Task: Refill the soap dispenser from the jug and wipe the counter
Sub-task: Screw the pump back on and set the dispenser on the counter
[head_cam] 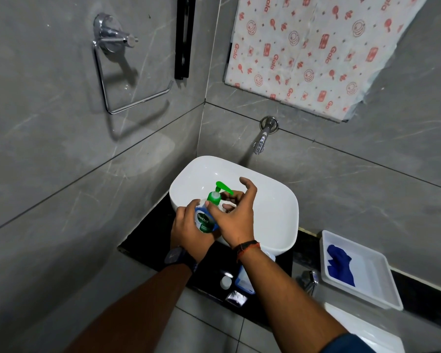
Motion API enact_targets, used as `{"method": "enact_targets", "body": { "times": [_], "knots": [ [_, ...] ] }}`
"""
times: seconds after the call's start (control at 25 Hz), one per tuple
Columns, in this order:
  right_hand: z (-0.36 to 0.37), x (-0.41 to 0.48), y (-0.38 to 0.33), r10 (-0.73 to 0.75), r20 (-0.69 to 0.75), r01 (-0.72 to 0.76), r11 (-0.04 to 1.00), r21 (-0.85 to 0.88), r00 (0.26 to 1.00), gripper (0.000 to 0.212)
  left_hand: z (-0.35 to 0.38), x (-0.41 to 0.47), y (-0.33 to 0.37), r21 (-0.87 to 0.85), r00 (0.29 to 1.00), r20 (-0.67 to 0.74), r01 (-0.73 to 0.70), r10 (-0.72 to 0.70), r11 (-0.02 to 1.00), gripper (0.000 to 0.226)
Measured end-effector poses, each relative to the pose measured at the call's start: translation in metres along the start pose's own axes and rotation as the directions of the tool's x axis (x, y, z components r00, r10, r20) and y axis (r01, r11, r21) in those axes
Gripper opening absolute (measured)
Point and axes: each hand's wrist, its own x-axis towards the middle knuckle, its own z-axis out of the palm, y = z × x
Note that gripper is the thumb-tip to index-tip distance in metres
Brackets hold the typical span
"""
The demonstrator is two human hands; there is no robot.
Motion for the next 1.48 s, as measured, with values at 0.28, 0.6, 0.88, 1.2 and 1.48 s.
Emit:
{"method": "enact_targets", "body": {
  "times": [0.28,0.6,0.88,1.2,1.48],
  "knots": [
    [-0.003,0.004,-0.001,-0.052,0.055,0.055,0.997,-0.052,0.997,0.058,0.012,0.000,-0.024,0.021,0.998,0.029,0.063,-0.063,0.998,0.065],
    [-0.006,0.009,-0.005,-0.107,0.122,0.106,0.994,0.014,0.987,0.065,0.020,0.002,-0.033,-0.004,0.995,0.022,0.098,-0.098,0.995,0.051],
    [-0.009,0.031,-0.007,-0.258,0.339,0.290,0.956,-0.047,0.905,0.028,-0.001,0.011,-0.038,0.033,0.995,0.095,-0.002,-0.001,0.999,0.085],
    [0.031,0.033,-0.004,-0.311,0.496,0.521,0.769,-0.369,0.811,0.033,-0.022,0.028,-0.060,0.166,0.927,0.344,0.095,-0.148,0.981,0.060],
    [0.039,0.068,-0.019,-0.078,0.769,0.619,0.647,-0.446,0.635,0.037,-0.032,0.039,-0.077,0.093,0.920,0.368,0.112,-0.139,0.989,0.071]
  ]
}}
